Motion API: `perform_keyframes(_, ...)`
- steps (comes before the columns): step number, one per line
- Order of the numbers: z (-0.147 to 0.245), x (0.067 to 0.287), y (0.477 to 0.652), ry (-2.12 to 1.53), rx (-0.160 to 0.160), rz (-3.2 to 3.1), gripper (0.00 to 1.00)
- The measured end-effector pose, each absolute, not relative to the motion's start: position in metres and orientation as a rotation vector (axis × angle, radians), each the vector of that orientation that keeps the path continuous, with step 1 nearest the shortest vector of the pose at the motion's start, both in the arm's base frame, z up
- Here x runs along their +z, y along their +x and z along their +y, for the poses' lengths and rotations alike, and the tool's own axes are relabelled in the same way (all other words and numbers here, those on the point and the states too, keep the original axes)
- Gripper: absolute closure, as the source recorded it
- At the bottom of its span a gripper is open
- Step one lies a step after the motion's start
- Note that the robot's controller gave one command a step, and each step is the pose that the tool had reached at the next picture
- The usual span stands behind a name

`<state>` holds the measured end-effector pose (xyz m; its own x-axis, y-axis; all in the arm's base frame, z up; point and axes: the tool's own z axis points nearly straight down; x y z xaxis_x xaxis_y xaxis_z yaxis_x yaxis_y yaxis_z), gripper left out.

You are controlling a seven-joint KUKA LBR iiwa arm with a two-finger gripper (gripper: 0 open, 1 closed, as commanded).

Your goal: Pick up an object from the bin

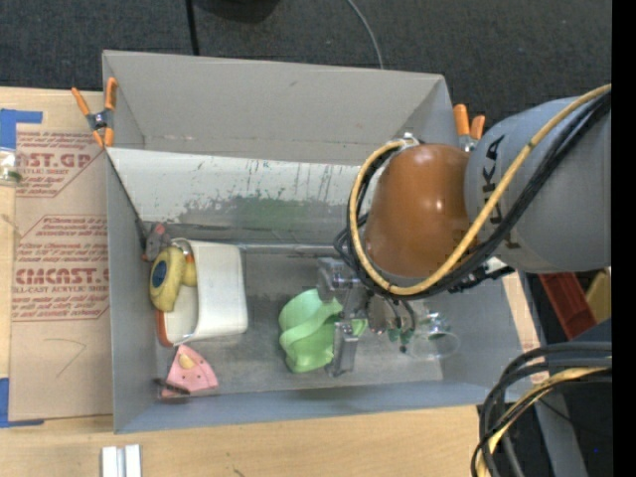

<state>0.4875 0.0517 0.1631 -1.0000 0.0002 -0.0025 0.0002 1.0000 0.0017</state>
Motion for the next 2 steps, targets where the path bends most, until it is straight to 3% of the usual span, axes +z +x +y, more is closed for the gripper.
perform_keyframes(1, 0.051, 0.165, 0.487, 0.0, 0.002, 3.141, 0.0)
perform_keyframes(2, 0.062, 0.15, 0.493, -0.106, -0.001, 3.135, 0.0)
